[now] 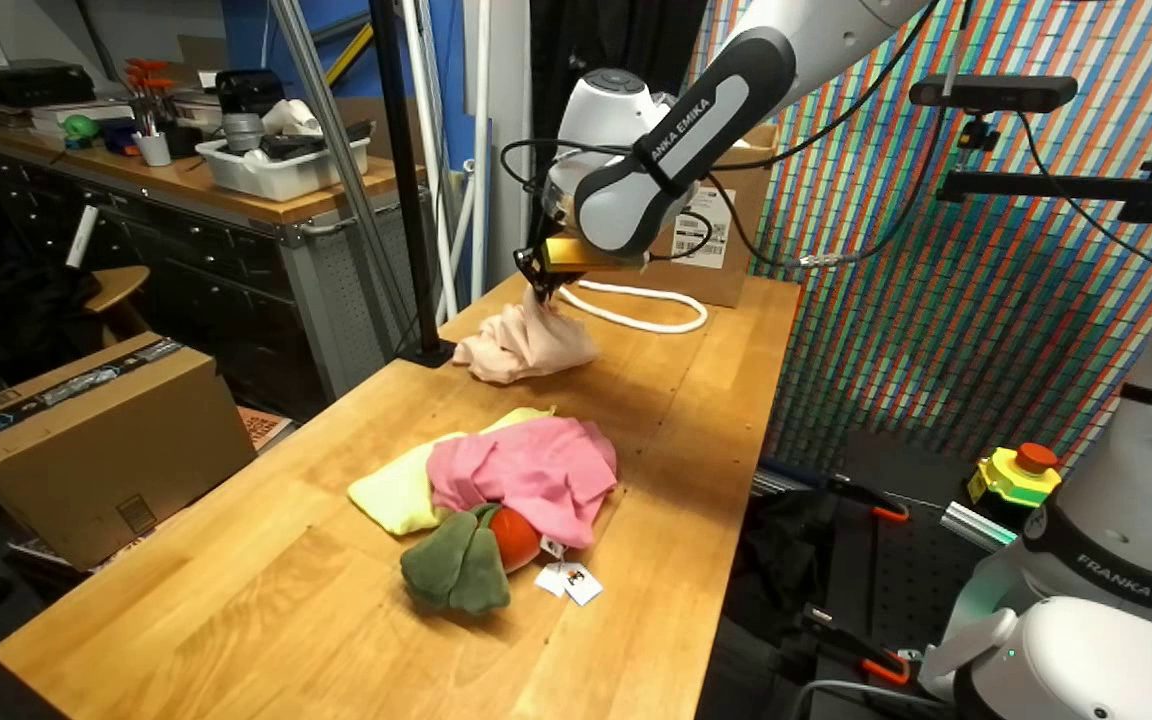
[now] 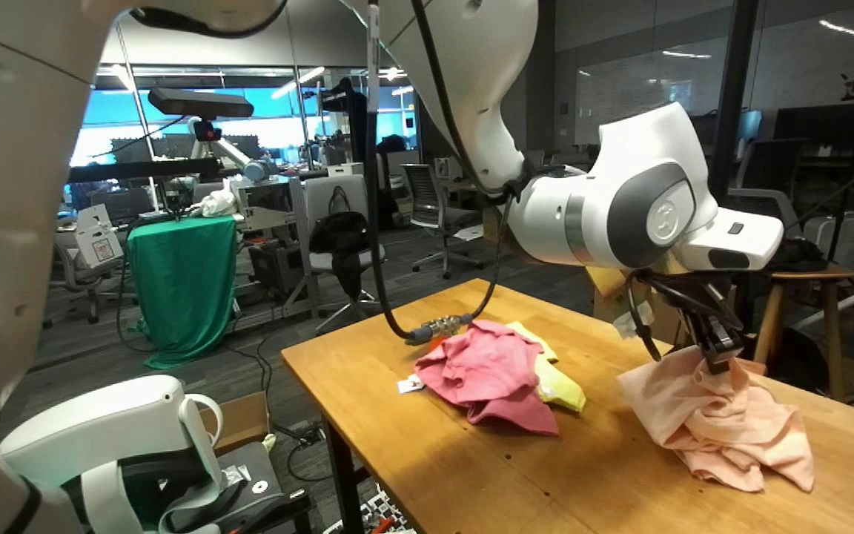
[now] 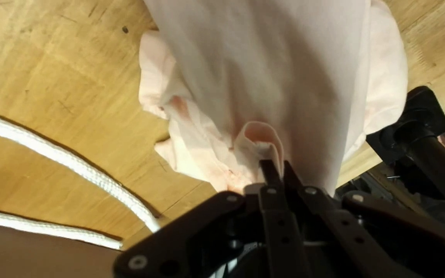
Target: Separate the objects on the heap
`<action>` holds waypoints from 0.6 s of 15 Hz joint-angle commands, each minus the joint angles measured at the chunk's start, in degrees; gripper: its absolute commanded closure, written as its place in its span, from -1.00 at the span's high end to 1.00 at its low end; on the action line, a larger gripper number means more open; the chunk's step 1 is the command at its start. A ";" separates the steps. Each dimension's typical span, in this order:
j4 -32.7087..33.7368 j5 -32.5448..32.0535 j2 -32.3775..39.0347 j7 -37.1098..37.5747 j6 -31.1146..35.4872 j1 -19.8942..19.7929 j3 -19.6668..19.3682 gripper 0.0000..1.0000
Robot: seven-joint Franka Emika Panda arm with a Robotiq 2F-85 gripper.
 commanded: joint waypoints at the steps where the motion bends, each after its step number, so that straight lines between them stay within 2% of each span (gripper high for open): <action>1: 4.28 2.77 3.52 -2.01 -0.51 1.98 -2.47 -0.36; 2: 4.59 2.88 3.79 -1.97 -0.84 2.37 -2.98 -0.35; 6: 3.64 2.67 2.82 -1.82 -1.75 4.04 -4.72 0.25; 9: 0.75 3.53 -0.12 -3.72 -2.32 3.74 -3.52 0.68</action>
